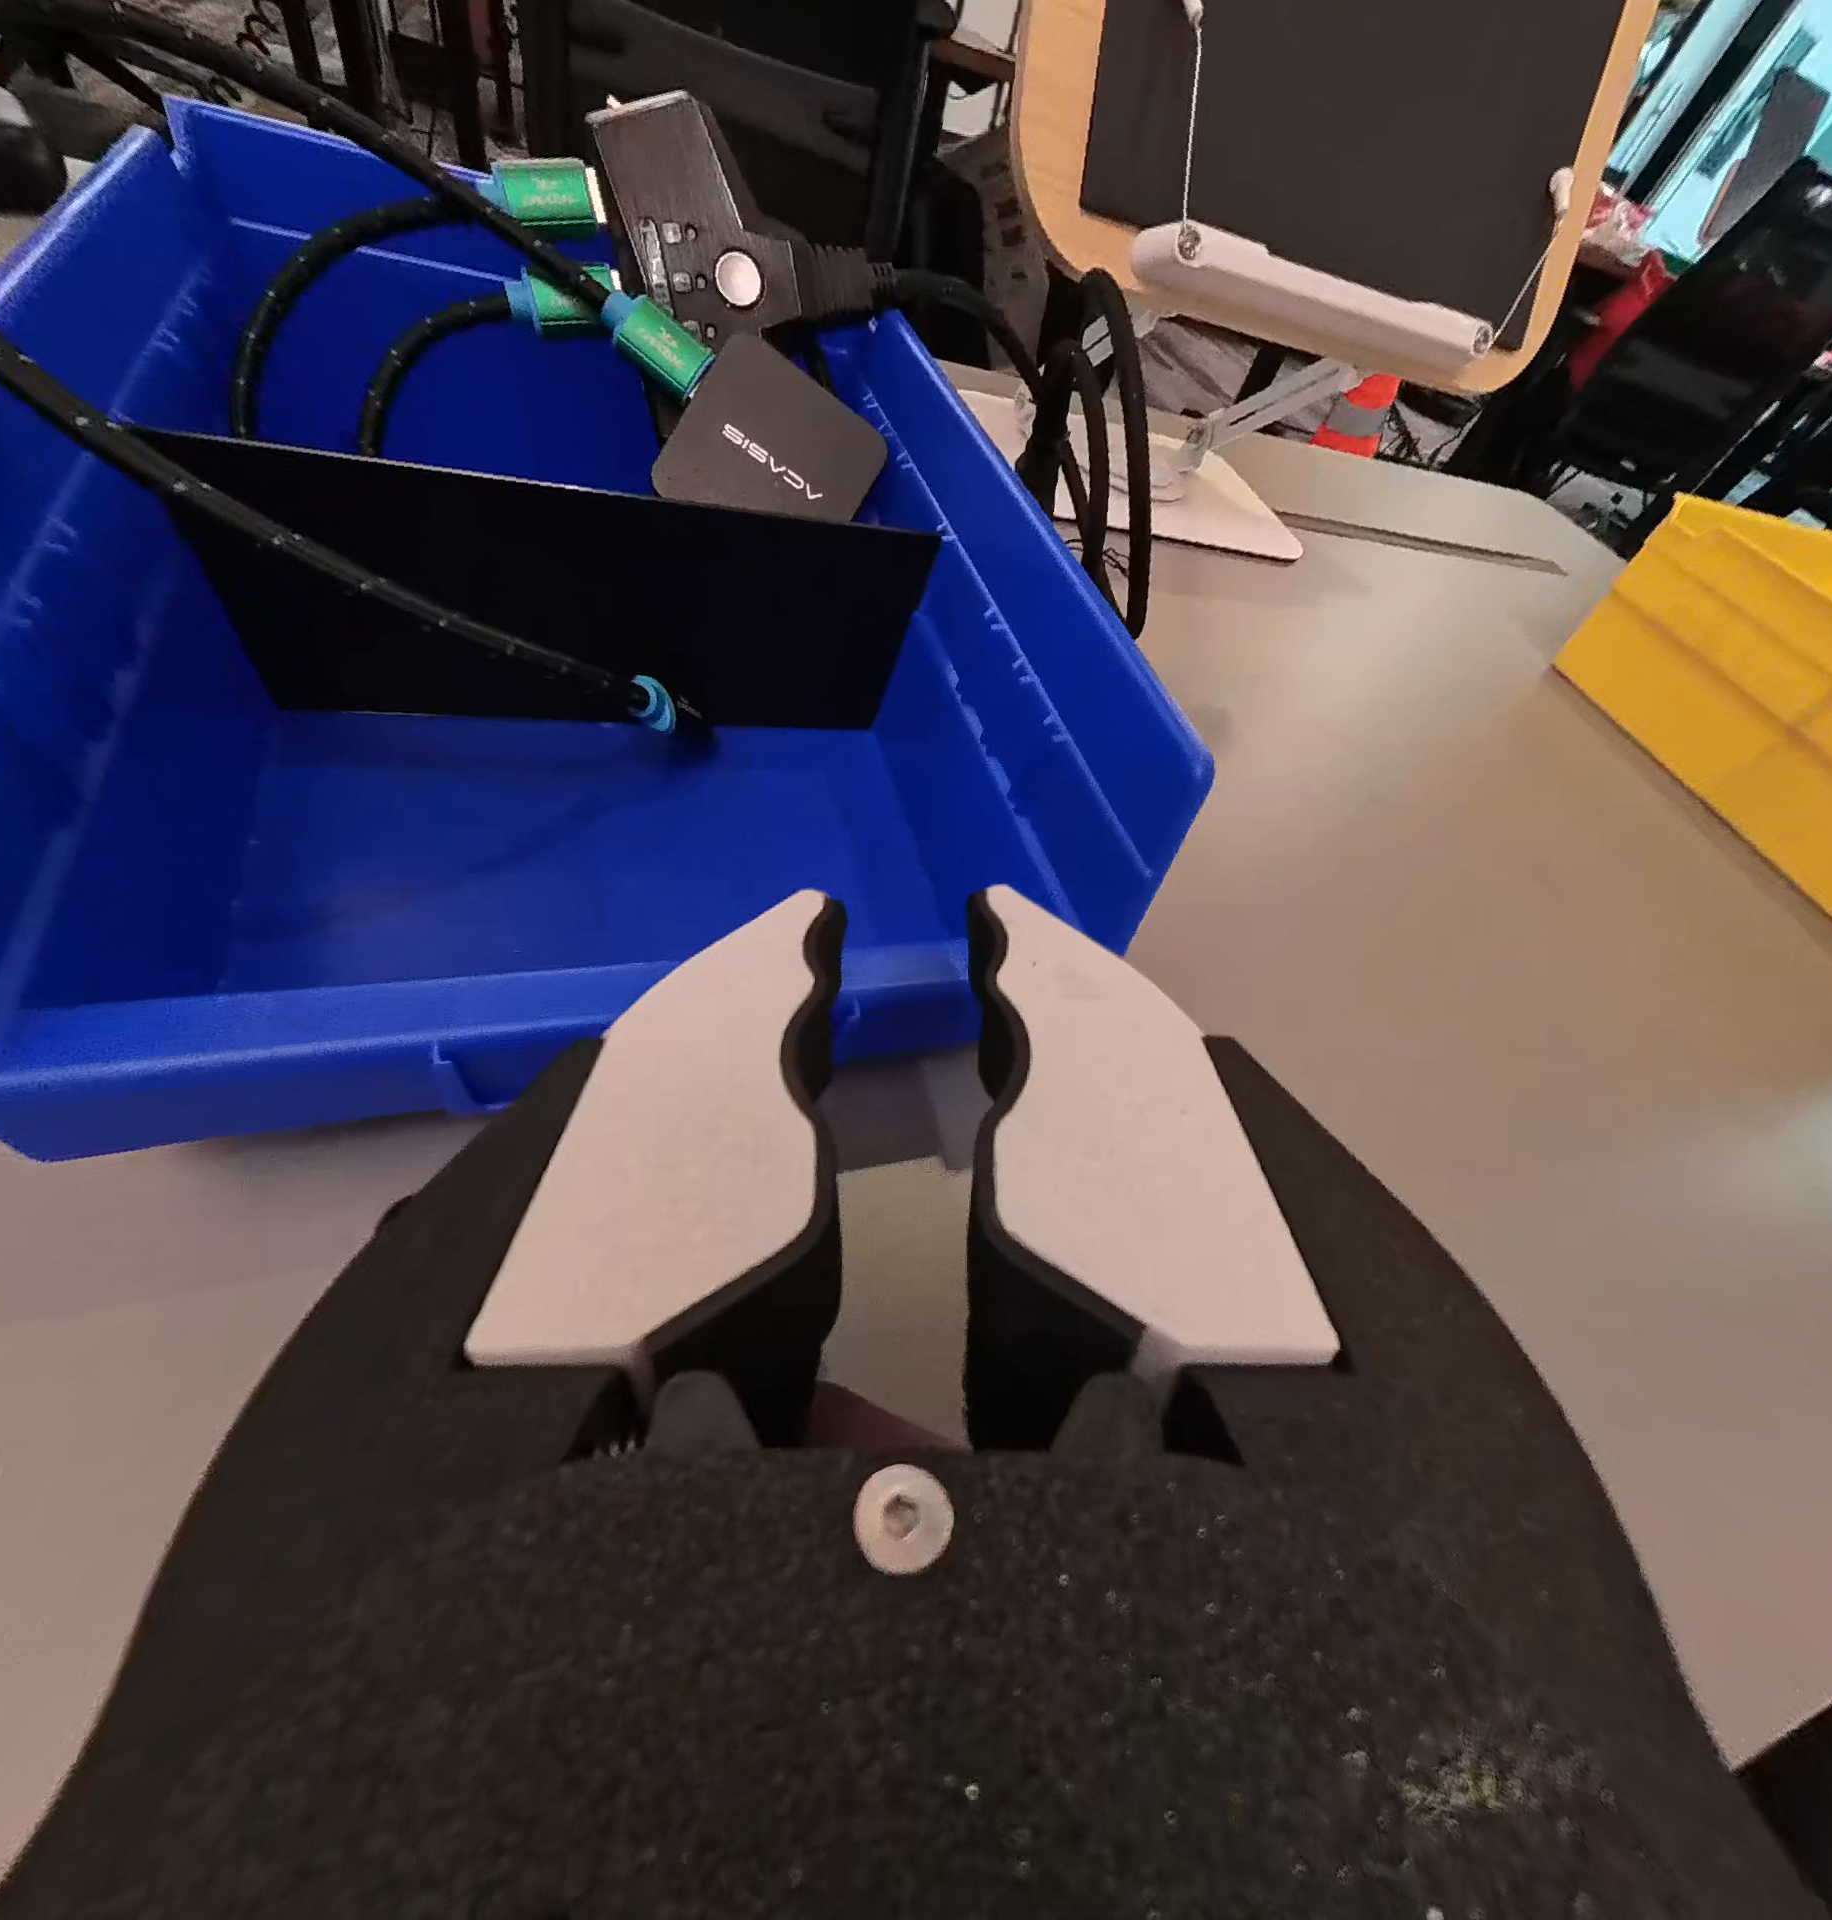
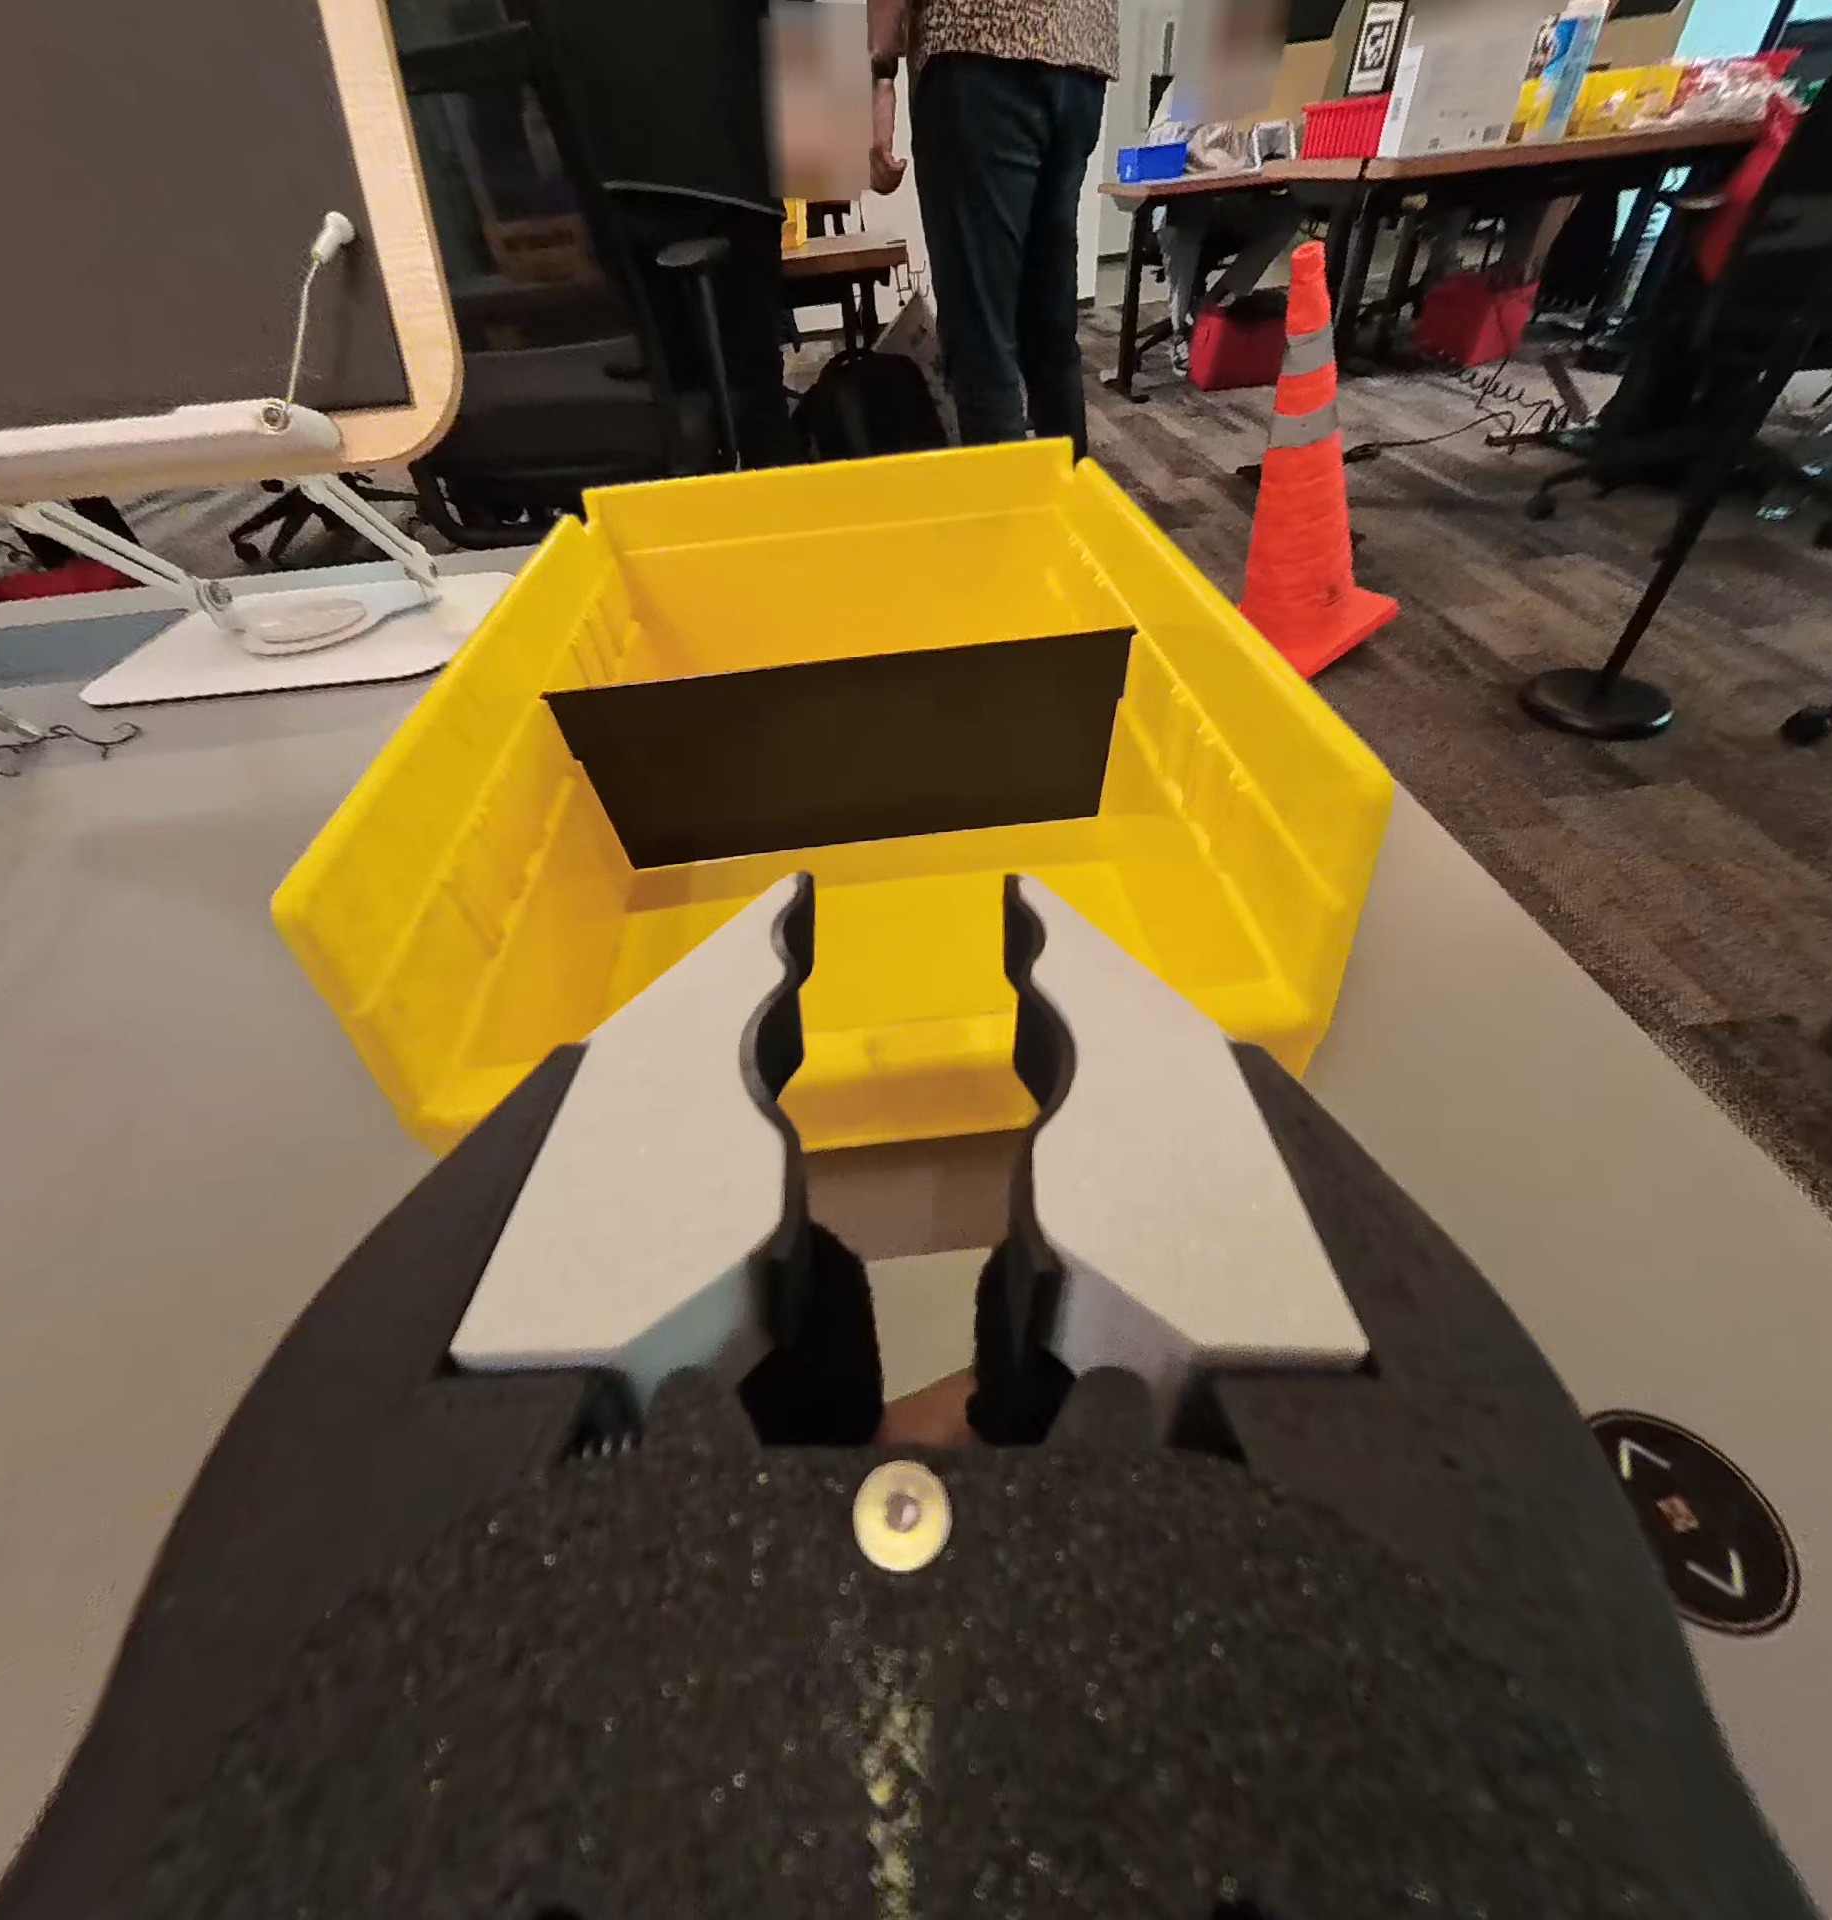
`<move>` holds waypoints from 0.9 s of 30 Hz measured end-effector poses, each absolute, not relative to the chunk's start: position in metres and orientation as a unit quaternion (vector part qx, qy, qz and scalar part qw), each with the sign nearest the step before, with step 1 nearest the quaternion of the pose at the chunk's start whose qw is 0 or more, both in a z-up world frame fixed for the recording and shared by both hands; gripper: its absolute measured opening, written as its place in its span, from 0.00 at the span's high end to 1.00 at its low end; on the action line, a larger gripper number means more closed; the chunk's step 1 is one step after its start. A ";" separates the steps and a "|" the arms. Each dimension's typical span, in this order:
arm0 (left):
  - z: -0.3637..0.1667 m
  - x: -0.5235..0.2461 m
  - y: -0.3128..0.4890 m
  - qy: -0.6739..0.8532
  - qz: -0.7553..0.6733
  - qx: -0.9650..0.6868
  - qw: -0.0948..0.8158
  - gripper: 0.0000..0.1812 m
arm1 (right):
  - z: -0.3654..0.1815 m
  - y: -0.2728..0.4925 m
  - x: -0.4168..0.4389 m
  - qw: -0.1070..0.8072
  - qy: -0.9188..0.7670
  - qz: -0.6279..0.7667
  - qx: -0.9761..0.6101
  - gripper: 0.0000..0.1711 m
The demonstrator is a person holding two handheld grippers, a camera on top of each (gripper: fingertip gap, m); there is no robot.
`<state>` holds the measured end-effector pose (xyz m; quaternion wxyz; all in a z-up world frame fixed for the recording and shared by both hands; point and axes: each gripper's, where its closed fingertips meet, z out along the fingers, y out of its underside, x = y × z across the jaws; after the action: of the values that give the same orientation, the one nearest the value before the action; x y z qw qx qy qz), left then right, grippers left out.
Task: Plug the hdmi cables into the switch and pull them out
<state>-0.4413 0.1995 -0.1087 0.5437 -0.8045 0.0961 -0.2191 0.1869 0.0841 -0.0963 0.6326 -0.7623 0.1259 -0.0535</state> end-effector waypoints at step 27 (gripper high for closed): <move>-0.128 -0.411 0.388 0.330 -0.123 -0.927 0.130 0.58 | -0.078 0.088 -0.145 0.500 -0.152 0.469 -0.712 0.74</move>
<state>-0.4110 0.3879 -0.1283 0.1303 -0.9269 0.3299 -0.1226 -0.1446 0.0879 -0.0781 0.4997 -0.7119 -0.1518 0.4695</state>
